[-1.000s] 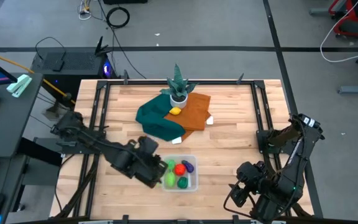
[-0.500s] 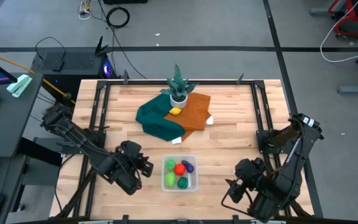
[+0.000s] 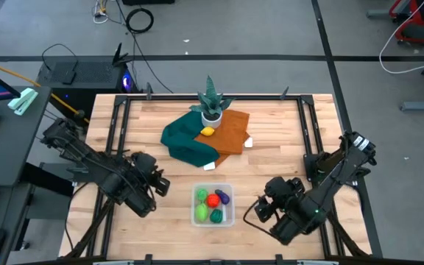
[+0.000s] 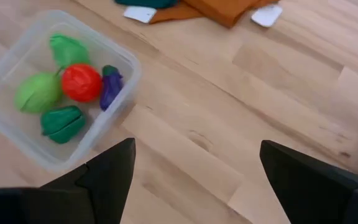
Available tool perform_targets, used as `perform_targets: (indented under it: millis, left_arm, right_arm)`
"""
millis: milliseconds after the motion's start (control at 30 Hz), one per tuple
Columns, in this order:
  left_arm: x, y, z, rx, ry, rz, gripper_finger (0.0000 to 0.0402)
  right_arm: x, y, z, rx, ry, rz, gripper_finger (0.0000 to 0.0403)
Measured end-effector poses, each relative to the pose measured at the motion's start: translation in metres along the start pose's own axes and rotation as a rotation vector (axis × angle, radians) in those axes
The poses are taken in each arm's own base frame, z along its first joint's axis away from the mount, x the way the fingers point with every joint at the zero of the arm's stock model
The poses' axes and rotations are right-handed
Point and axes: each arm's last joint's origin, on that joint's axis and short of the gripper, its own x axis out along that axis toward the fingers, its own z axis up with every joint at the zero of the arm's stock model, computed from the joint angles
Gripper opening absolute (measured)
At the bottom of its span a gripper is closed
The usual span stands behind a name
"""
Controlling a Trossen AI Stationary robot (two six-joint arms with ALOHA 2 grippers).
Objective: Pick and placing Produce into tupperware
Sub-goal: Put the yellow lemon into the transparent bin
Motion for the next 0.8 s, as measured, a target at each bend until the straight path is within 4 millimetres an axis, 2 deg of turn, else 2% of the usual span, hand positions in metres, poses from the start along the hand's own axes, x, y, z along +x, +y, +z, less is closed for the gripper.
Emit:
perform_targets:
  millis: [133,300,467,600,800]
  left_arm:
    - [-0.001,0.005,0.006,0.041,-0.01,0.015,0.0117]
    - [-0.006,0.019,0.011,0.088,-0.01,0.076,0.0116]
    - [-0.017,0.034,0.02,0.089,-0.011,0.057,0.0116]
    - [-0.024,0.042,0.026,0.092,-0.021,0.018,0.0117]
    - [-0.031,0.044,0.021,0.137,-0.023,-0.018,0.0113]
  right_arm:
    - [0.016,0.004,0.0,0.066,0.011,0.012,0.0309]
    - [0.03,0.014,0.009,0.097,-0.003,0.063,0.0309]
    - [0.056,0.025,0.039,0.088,-0.033,0.112,0.0309]
    - [0.073,0.024,0.068,0.119,-0.059,0.087,0.0309]
    - [0.089,0.026,0.1,0.116,-0.093,0.119,0.0309]
